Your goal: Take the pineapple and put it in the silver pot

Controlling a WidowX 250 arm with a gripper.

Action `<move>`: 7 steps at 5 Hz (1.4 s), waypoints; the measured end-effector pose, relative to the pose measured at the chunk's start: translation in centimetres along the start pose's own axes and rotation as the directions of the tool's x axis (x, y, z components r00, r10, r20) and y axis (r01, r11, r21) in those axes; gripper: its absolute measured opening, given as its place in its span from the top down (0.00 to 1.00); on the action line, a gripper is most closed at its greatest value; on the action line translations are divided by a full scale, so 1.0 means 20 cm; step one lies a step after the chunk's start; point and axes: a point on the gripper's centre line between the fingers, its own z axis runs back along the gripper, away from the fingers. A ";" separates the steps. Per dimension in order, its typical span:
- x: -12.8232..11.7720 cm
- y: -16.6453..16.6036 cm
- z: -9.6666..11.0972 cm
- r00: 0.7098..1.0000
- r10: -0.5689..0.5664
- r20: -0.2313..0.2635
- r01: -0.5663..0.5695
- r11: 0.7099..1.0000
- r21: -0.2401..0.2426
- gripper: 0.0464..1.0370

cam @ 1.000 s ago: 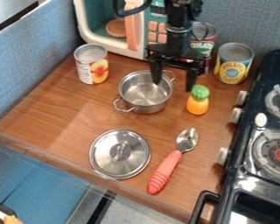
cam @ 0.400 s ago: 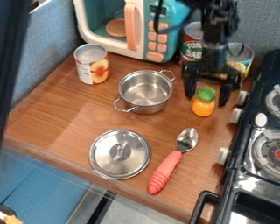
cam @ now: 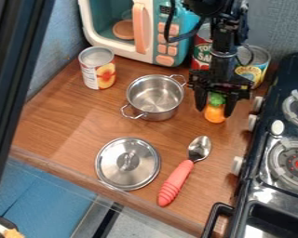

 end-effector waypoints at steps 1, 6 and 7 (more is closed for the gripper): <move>-0.01 0.01 0.00 1.000 -0.013 0.007 0.013 1.000 0.005 0.41; -0.07 0.59 0.28 0.965 0.238 0.107 -0.241 0.970 0.017 0.41; -0.12 0.58 0.20 0.969 0.240 0.061 -0.243 0.969 0.040 0.41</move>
